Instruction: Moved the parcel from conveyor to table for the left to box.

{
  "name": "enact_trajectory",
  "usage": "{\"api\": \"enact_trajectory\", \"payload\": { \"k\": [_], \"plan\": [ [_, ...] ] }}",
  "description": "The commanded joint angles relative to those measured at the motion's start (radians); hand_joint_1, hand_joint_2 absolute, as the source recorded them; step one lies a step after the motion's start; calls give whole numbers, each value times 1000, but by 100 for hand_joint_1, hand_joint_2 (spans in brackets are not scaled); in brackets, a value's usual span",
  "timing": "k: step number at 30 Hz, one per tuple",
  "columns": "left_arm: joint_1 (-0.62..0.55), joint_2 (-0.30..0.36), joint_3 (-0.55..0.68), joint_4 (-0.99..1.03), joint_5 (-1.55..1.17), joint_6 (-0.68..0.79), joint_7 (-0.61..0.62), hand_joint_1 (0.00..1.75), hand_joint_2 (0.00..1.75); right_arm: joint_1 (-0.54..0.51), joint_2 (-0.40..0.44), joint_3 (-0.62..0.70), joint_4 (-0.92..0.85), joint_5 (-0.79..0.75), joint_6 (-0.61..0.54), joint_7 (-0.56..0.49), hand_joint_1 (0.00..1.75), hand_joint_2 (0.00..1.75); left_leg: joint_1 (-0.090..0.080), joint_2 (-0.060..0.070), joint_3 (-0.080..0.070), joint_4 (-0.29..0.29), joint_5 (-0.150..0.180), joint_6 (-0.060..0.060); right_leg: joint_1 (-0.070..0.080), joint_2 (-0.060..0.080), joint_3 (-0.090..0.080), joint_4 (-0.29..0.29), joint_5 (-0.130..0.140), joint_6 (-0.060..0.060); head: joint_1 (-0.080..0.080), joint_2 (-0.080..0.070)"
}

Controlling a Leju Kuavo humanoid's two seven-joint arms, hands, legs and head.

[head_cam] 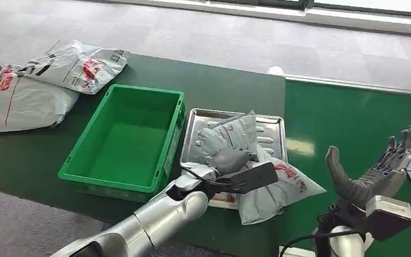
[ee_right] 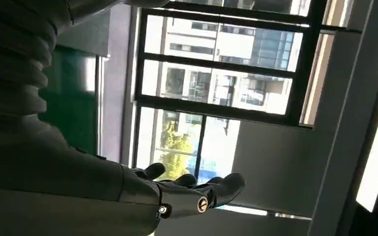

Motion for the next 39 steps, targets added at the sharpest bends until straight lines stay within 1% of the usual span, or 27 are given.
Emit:
{"api": "enact_trajectory", "payload": {
  "k": [1, 2, 3, 4, 7, 9, 10, 12, 15, 16, 17, 18, 20, 21, 22, 23, 24, 26, 28, 30, 33, 35, 38, 39],
  "plan": [
    [-47, 21, -77, 95, 3, -4, 1, 175, 175, -21, 33, -48, 16, -4, 3, 3, 0, 175, 1, 3, 3, -2, 0, -2, 1, 1, 3, -3, 1, -2, 0, 0],
    [-47, 21, -77, 95, 3, -4, 1, 175, 175, -21, 33, -48, 16, -4, 3, 3, 0, 175, 2, 4, 5, -4, 0, -2, 2, 2, 5, -5, 1, -2, 0, 0],
    [-47, 21, -77, 95, 3, -4, 1, 175, 175, -21, 33, -48, 16, -4, 3, 3, 0, 175, 1, 2, 2, -1, 0, -1, 1, 1, 2, -1, 0, -1, 0, 0],
    [-47, 21, -77, 95, 3, -4, 1, 175, 175, -21, 33, -48, 16, -4, 3, 3, 0, 175, 2, 2, 4, -2, 0, -2, 2, 1, 4, -3, 1, -2, 0, 0],
    [-47, 21, -77, 95, 3, -4, 1, 175, 175, -21, 33, -48, 16, -4, 3, 3, 0, 175, 0, 1, 2, -1, 0, -1, 1, 1, 2, -1, 0, -1, 0, 0],
    [-42, 21, -70, 87, 11, 10, -5, 175, 175, -21, 34, -50, 17, -3, 5, 5, 0, 175, 2, 3, 5, -3, 0, -2, 2, 1, 5, -4, 1, -2, 0, 0],
    [-42, 21, -62, 89, 19, 20, -17, 175, 175, -24, 38, -56, 19, -2, 10, 8, 0, 175, 1, 1, 2, -1, 0, -1, 1, 1, 2, -1, 0, -1, 0, 0],
    [-42, 21, -42, 89, 34, 42, -37, 175, 175, -34, 42, -66, 23, 1, 15, 10, 0, 175, 1, 3, 5, -3, 0, -2, 1, 2, 4, -4, 1, -2, 0, 0],
    [-41, 21, 18, 75, 58, 96, -68, 175, 175, -40, 49, -85, 14, 11, 19, 20, 0, 175, 1, 2, 2, -1, 0, -1, 1, 1, 1, -1, 0, -1, 0, 0],
    [-42, 21, 37, 71, 58, 115, -77, 175, 175, -37, 52, -89, 10, 12, 19, 21, 0, 175, 1, 3, 3, -2, 0, -2, 1, 2, 2, -2, 1, -2, 0, 0],
    [-48, 21, 104, 67, 26, 162, -107, 175, 175, -26, 60, -99, -6, 16, 19, 21, 0, 175, 1, 4, 4, -3, 0, -2, 2, 2, 3, -3, 1, -2, 0, 0],
    [-58, 22, 165, 66, -36, 170, -116, 175, 175, -21, 64, -104, -14, 17, 26, 20, 0, 175, 0, 2, 1, -1, 0, -1, 0, 1, 1, -1, 0, -1, 0, 0],
    [-97, 53, 265, 29, -102, 177, -102, 175, 175, -17, 62, -108, -10, 18, 35, 26, 0, 175, 1, 3, 1, 0, -1, -2, 1, 2, 1, -1, 0, -2, 0, 0],
    [-130, 73, 345, -2, -130, 173, -96, 175, 175, -14, 59, -110, -5, 20, 35, 25, 0, 175, 1, 3, 0, 1, -1, -2, 1, 2, -1, 1, 0, -1, 0, 0],
    [-150, 91, 411, -35, -118, 247, -124, 175, 175, -7, 51, -107, -3, 17, 41, 25, 0, 175, 2, 6, 2, -1, -1, -3, 2, 4, 1, -1, 1, -3, 0, 0],
    [-216, 152, 497, -53, -92, 195, -130, 175, 175, 5, 30, -99, 3, -1, 39, 23, 0, 175, 1, 5, -1, 1, -1, -2, 1, 4, -2, 1, 1, -2, 0, 0],
    [-237, 181, 577, -81, -112, 140, -142, 175, 175, 11, 20, -98, 11, -15, 34, 14, 0, 175, 2, 7, 0, 1, -1, -3, 2, 5, -1, 1, 1, -3, 0, 0],
    [-232, 216, 679, -136, -123, 136, -162, 175, 175, 17, 4, -93, 25, -28, 37, 11, 0, 175, 2, 8, -2, 2, 0, -3, 2, 7, -4, 3, 2, -3, 0, 0],
    [-204, 239, 740, -187, -132, 131, -174, 175, 175, 21, -9, -88, 37, -34, 36, 11, 0, 175, 3, 9, 0, 0, 1, -4, 2, 8, -3, 1, 3, -4, 0, 0],
    [-181, 264, 774, -212, -132, 125, -194, 175, 175, 29, -17, -86, 44, -36, 29, 6, 0, 175, 2, 11, 1, -1, 1, -4, 3, 9, -3, 1, 3, -5, 0, 0],
    [-169, 284, 794, -217, -132, 136, -211, 175, 175, 52, -14, -95, 34, -42, 17, 1, 0, 175, 3, 10, 3, -2, 2, -5, 3, 8, -1, 0, 3, -5, 0, 0],
    [-146, 302, 841, -257, -103, 156, -231, 175, 175, 86, -18, -102, 21, -67, 16, -8, 0, 175, 4, 10, 3, -3, 2, -5, 4, 8, 0, 0, 3, -5, 0, 0],
    [-121, 324, 903, -306, -41, 140, -233, 175, 175, 94, -24, -100, 31, -63, 11, -16, 0, 175, 4, 10, 3, -3, 1, -5, 4, 8, 0, 0, 2, -5, 0, 0],
    [-109, 341, 932, -318, 2, 125, -244, 175, 175, 93, -29, -97, 37, -65, 12, -17, 0, 175, 4, 9, 2, -3, 1, -5, 3, 8, -1, 0, 2, -5, 0, 0]
  ]
}}
